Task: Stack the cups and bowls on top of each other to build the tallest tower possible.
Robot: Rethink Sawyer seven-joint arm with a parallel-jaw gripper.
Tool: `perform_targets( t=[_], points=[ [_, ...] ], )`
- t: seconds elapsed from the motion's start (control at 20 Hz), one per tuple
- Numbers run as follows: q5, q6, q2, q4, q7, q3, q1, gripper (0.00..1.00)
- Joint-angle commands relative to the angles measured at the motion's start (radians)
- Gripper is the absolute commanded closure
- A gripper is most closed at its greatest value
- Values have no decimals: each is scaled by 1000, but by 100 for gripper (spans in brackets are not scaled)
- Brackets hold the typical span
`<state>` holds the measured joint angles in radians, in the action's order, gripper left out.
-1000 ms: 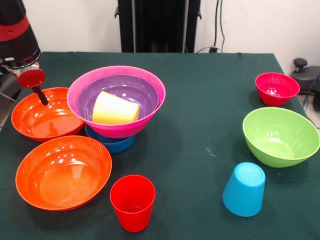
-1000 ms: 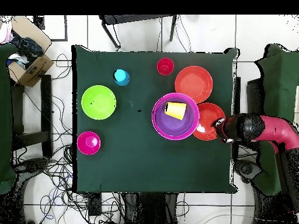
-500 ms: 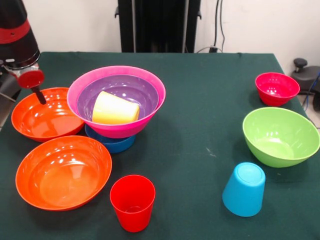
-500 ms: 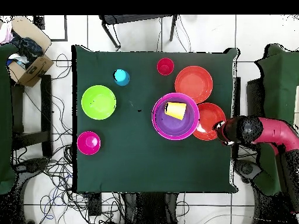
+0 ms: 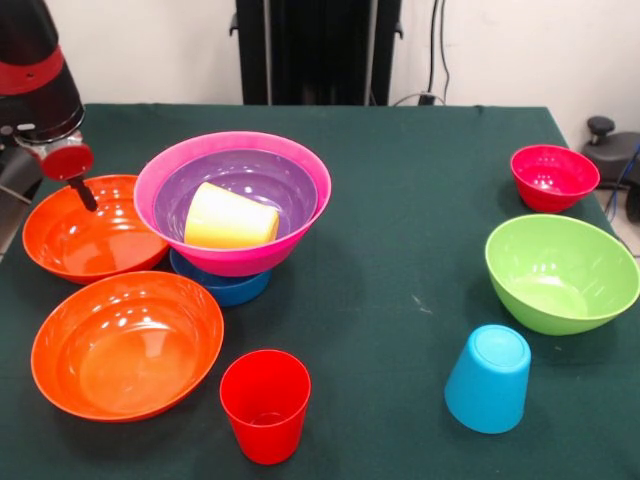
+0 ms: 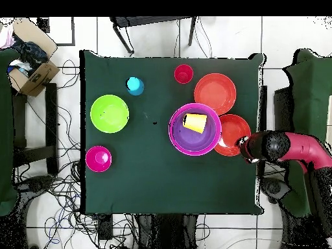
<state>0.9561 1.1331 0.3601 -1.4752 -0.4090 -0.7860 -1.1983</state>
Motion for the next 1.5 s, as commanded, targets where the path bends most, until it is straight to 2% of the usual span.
perform_targets(
  t=[0.05,0.55,0.8,1.5],
  points=[
    [80,-41,-56,-1,-225,60,6,0],
    [106,-50,-68,-2,-217,67,-2,0],
    [116,-61,-97,17,-226,70,-7,0],
    [113,-79,-115,11,-238,58,-13,0]
  ],
)
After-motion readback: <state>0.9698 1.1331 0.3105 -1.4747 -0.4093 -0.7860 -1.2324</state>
